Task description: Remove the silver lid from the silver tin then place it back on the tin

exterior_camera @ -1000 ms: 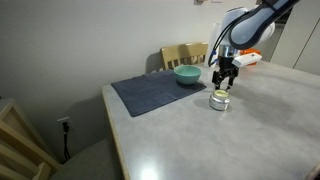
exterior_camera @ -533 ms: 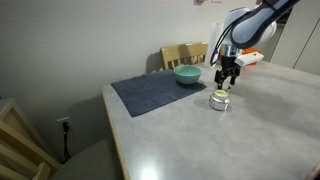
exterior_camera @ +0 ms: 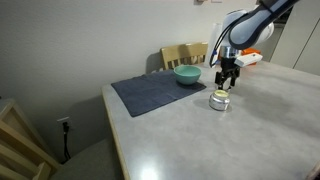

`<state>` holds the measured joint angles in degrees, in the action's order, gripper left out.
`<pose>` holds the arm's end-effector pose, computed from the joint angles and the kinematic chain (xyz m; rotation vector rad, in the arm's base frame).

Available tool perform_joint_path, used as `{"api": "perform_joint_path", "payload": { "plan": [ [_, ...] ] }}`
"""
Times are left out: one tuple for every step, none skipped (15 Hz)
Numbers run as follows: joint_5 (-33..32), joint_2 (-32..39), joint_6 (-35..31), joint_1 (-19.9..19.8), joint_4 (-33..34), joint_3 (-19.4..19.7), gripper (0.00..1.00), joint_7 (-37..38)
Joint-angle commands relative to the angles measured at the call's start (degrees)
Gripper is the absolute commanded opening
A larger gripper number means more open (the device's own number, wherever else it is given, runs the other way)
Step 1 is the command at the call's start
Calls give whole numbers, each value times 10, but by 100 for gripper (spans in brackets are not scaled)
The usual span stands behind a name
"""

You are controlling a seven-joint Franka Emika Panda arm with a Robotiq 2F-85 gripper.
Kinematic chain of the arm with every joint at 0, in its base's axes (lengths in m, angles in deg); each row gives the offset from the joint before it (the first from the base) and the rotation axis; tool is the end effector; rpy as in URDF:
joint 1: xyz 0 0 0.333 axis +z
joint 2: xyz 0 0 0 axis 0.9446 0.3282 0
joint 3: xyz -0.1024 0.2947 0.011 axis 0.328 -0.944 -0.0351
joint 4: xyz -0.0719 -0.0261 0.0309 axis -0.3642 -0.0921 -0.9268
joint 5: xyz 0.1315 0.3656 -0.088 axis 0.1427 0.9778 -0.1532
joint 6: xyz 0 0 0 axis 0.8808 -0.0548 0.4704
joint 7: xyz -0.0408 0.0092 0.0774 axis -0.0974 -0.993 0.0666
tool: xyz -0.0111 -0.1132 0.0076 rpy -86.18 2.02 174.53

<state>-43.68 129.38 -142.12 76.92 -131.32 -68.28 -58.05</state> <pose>0.6375 0.0701 0.1259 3.0991 0.0618 -0.1797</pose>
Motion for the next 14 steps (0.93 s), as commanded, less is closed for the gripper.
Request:
{"api": "perform_joint_path", "payload": {
  "plan": [
    [6,9,23,-8,18,-9,73,-15],
    [5,9,24,-7,19,-8,67,-14],
    [5,9,26,-6,20,-8,58,-14],
    [4,8,26,-6,21,-8,53,-13],
    [3,8,27,-5,22,-8,44,-13],
    [2,8,30,-4,23,-8,44,-12],
    [2,7,32,-3,24,-7,44,-11],
    [-1,6,34,1,24,-6,44,-8],
    [-3,3,35,3,22,-5,44,-6],
    [-8,-3,31,10,14,-3,44,0],
    [-13,-9,29,16,8,-3,44,3],
    [-21,-19,27,27,-3,0,44,12],
    [-29,-27,26,38,-11,2,44,22],
    [-38,-35,27,48,-17,4,44,31]
  ]
}}
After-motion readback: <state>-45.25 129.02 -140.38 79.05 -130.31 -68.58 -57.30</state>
